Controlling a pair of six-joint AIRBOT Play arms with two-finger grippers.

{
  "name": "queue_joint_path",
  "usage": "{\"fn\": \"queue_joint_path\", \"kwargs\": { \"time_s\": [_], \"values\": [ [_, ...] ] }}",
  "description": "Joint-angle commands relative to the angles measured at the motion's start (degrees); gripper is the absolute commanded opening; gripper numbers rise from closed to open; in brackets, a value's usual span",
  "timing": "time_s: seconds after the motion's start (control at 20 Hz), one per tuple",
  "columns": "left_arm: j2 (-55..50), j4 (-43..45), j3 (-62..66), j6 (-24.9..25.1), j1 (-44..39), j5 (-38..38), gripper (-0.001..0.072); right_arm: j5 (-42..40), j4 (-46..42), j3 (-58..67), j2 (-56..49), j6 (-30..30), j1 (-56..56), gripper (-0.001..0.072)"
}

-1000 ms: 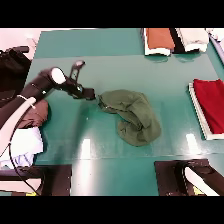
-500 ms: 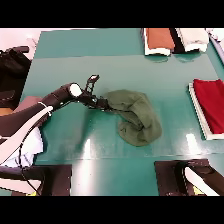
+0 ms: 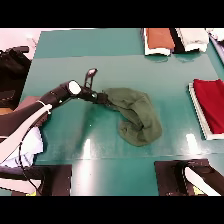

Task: Fold the shirts.

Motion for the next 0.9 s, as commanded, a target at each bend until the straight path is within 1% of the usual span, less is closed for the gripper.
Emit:
{"fn": "queue_joint_path", "kwargs": {
  "time_s": [0.0, 0.1, 0.2, 0.25, 0.3, 0.35, 0.4, 0.5, 0.6, 0.7, 0.8, 0.85],
  "values": [
    [1.9, 1.2, 3.3, 0.3, 5.1, -2.7, 0.0023, 7.6, -0.2, -5.3, -1.2, 0.1, 0.0, 0.0019],
    [3.5, 3.1, 5.0, 0.4, 8.3, -4.7, 0.0023, 3.2, 0.2, -17.7, 1.0, 0.1, 0.0, 0.0020],
    [5.1, 6.1, 5.1, 0.4, 10.6, -6.0, 0.0023, -3.0, 0.6, -32.7, 3.9, 0.2, 0.0, 0.0020],
    [5.5, 7.7, 5.1, 0.4, 11.5, -6.9, 0.0023, -7.0, 2.6, -41.0, 5.0, 0.1, 0.0, 0.0022],
    [5.6, 8.4, 5.1, 0.4, 12.0, -7.8, 0.0023, -10.4, 5.9, -48.1, 5.4, 0.1, 0.0, 0.0127],
    [5.6, 9.2, 5.1, 0.4, 12.2, -8.5, 0.0023, -13.4, 9.3, -54.8, 4.8, 0.1, 0.0, 0.0434],
    [5.6, 10.0, 5.1, 0.4, 12.2, -8.9, 0.0023, -16.3, 11.8, -60.1, 3.5, 0.1, 0.2, 0.0587],
    [5.6, 10.1, 5.1, 0.4, 12.2, -9.0, 0.0023, -22.9, 16.6, -66.7, -0.2, -0.1, 1.0, 0.0585],
    [5.6, 10.1, 5.1, 0.4, 12.2, -9.1, 0.0023, -28.5, 21.4, -68.7, -3.9, -2.9, 2.6, 0.0583],
    [5.6, 10.1, 5.1, 0.4, 12.2, -9.1, 0.0023, -32.7, 24.2, -67.7, -8.3, -4.0, 5.4, 0.0577],
    [5.6, 10.1, 5.1, 0.4, 12.2, -9.2, 0.0024, -35.3, 24.1, -64.5, -13.0, -4.0, 8.6, 0.0572],
    [5.6, 10.1, 5.1, 0.4, 12.2, -9.3, 0.0023, -36.3, 23.9, -62.4, -15.1, -4.0, 9.7, 0.0537]
  ]
}}
